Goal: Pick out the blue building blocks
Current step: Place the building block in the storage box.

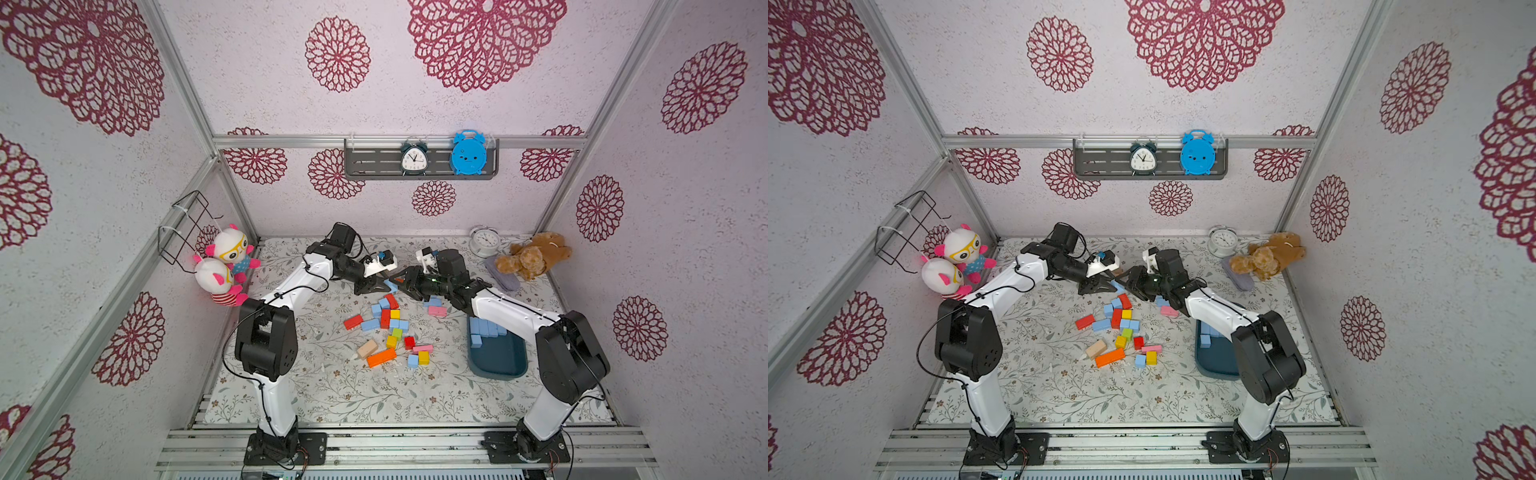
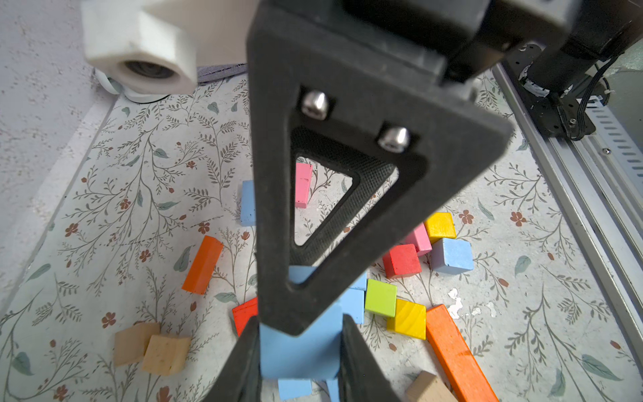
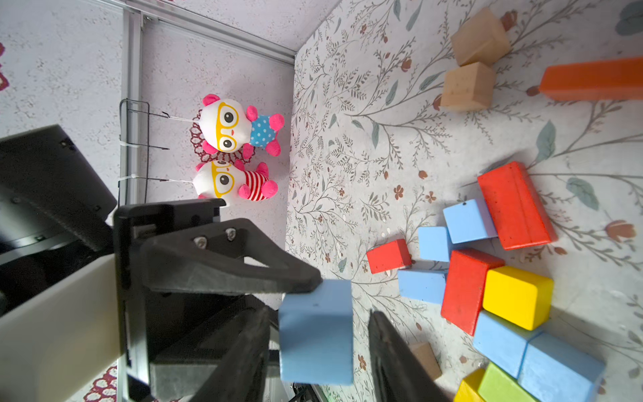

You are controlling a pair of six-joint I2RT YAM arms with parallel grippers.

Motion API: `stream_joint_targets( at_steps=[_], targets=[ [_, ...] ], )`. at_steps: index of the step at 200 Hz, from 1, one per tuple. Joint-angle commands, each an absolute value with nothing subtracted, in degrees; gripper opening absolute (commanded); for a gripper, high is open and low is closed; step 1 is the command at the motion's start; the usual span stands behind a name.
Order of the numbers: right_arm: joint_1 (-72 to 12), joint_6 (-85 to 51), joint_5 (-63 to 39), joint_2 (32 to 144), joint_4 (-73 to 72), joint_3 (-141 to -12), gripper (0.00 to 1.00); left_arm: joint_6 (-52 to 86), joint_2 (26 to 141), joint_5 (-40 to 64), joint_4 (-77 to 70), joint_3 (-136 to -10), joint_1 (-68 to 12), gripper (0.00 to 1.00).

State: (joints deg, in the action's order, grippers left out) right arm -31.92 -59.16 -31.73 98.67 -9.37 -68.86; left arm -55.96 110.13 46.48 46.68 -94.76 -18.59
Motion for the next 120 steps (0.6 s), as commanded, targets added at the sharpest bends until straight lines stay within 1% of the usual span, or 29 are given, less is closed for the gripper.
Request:
stream_joint_targets(
  at_steps=[1,38,53,62,75,83,88,98,109,120],
  targets=[
    [-32.26,-58.84,-32.69,98.19,-9.42,-70.49,0.45,-56.67,107.65,47.29,46.39,-94.73,-19.07,0.22],
    [-32.43,-58.80,-33.81,98.73,-9.72,-70.84,0.42,-55.38,107.40,47.18,45.44,-95.15,-19.16,0.24],
    [-32.53,-58.68,-34.02,99.01,-9.74,-71.32,0.36,-55.11,107.52,47.21,45.44,-95.56,-19.34,0.26],
    [-32.50,-58.40,-33.93,98.98,-9.74,-71.43,0.32,-54.94,107.47,47.20,45.47,-95.71,-19.34,0.29],
    [-32.43,-57.42,-33.43,98.69,-9.05,-71.76,0.26,-54.82,107.34,47.08,45.59,-95.79,-19.47,0.39],
    [-32.39,-56.34,-32.53,98.40,-8.11,-71.84,0.24,-53.89,107.24,46.98,45.29,-95.87,-19.42,0.49],
    [-32.20,-55.68,-31.85,98.08,-7.34,-71.87,0.23,-52.47,107.20,46.87,44.81,-95.81,-19.43,0.57],
    [-31.79,-53.98,-30.21,97.64,-4.91,-72.10,0.23,-48.96,107.00,46.80,43.23,-95.84,-19.13,0.69],
    [-31.00,-49.67,-26.97,96.90,0.95,-72.91,0.22,-44.99,106.84,47.85,41.58,-95.74,-18.46,0.79],
    [-29.99,-45.63,-23.19,95.90,7.22,-73.59,0.23,-39.71,106.57,49.12,39.66,-95.45,-17.32,0.88]
  ],
)
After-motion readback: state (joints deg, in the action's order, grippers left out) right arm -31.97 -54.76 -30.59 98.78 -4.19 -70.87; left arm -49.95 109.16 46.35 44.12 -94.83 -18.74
